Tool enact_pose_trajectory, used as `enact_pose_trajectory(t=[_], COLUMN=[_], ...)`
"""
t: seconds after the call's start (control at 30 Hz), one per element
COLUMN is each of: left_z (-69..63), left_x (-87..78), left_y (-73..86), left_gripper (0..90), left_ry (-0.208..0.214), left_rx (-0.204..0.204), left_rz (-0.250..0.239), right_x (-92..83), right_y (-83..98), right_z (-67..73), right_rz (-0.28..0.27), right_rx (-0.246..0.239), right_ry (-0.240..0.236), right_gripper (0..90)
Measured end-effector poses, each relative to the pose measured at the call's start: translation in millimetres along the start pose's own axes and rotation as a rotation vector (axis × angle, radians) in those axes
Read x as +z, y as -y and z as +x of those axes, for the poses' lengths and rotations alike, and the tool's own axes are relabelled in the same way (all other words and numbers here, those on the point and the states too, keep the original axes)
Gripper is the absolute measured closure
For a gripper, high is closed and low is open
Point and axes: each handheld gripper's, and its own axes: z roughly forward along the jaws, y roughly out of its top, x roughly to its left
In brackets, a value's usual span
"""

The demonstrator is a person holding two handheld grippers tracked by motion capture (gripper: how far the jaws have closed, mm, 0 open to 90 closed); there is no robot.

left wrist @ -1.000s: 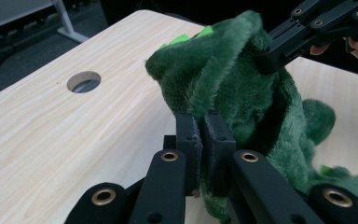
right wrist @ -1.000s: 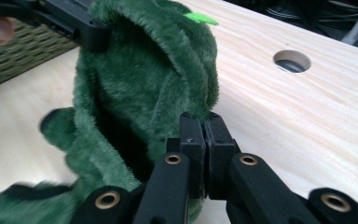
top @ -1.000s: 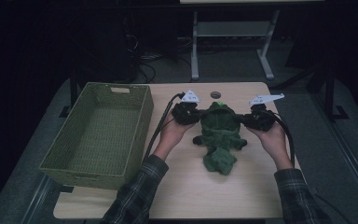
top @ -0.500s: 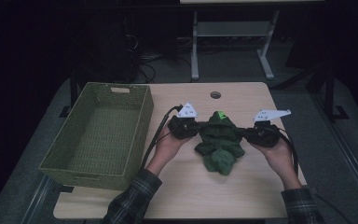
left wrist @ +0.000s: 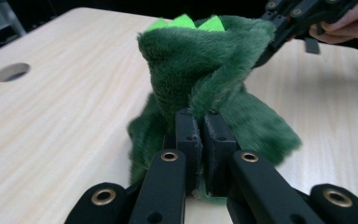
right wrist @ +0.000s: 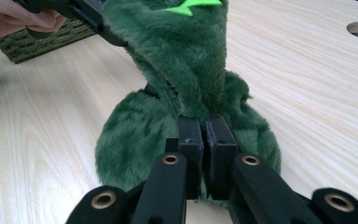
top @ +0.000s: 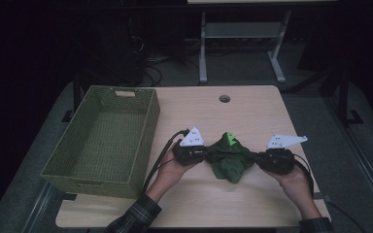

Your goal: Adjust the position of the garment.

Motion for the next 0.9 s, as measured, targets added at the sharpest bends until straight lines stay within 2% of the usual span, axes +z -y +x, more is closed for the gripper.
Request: enact_pose_trajectory(t=[0.1,0.17,0.37,0.57,0.73,0.9], left_z=[-6.9,-9.9,-19.4,-27.1,-31.0,-33.8], left_x=[1.6,3.3,11.0,23.1,33.4,23.7], left_y=[10.1,15.4,29.8,43.3,48.8,47.1], left_gripper=[85.8,85.8,85.6,85.4,82.7,74.1], left_ry=[0.023,0.034,0.078,0.113,0.121,0.107], left_rx=[0.003,-0.001,-0.009,-0.010,-0.006,-0.006], left_rz=[0.012,0.020,0.058,0.109,0.140,0.126], right_x=[-1.8,-2.7,5.4,9.9,18.0,10.1], right_y=[6.7,11.7,31.9,42.3,47.5,46.7], right_z=[3.3,5.5,13.2,14.2,14.0,17.8], right_rz=[0.012,-0.001,0.054,0.087,0.129,0.102], right_rx=[0.012,0.008,0.010,0.006,-0.001,0.010], right_ry=[-0.012,-0.020,-0.037,-0.037,-0.029,-0.037], right_gripper=[86.0,85.9,84.3,81.4,77.6,66.5])
